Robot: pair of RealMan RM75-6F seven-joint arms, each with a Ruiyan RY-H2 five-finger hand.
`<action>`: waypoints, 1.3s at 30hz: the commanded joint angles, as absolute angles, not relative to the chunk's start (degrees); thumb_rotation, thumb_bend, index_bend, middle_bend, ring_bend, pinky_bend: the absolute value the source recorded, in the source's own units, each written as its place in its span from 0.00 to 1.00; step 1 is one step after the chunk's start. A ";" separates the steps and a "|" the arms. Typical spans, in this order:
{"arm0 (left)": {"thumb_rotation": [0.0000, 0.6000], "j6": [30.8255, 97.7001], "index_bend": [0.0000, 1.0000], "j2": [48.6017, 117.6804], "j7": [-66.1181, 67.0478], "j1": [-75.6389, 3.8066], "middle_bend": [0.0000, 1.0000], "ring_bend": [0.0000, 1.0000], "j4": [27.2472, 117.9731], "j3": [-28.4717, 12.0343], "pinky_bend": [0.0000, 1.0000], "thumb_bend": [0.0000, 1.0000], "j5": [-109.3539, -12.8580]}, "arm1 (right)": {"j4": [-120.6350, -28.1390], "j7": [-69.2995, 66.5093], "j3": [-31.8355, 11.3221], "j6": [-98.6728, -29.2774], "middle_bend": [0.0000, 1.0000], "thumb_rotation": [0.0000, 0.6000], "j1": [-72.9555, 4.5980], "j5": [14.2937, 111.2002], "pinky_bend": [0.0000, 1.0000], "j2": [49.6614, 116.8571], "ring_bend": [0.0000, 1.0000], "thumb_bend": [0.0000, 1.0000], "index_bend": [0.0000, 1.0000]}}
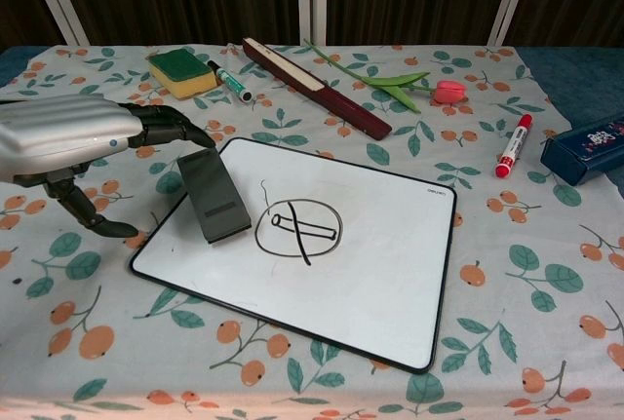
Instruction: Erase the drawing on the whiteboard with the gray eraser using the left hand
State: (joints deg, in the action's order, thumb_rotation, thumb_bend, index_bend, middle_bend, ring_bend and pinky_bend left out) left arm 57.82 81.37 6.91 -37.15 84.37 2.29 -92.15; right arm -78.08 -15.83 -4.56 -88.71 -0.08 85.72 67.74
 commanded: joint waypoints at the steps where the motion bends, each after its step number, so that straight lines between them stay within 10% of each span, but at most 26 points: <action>1: 0.97 57.77 0.11 81.38 6.92 -37.16 0.12 0.05 84.36 2.34 0.16 0.16 -92.12 | -77.97 -15.99 -4.51 -88.60 0.00 1.00 -0.12 85.78 0.00 67.74 0.00 0.29 0.00; 39: 1.00 55.42 0.17 84.59 5.86 -41.45 0.15 0.07 80.87 2.58 0.16 0.20 -95.15 | -77.38 -16.88 -4.70 -88.33 0.00 1.00 -0.35 85.57 0.00 67.53 0.00 0.29 0.00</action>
State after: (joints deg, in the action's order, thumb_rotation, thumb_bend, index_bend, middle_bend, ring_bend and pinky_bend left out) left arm 55.31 84.45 5.93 -41.38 81.05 2.50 -94.98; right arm -77.37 -16.88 -4.70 -88.33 -0.35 85.57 67.53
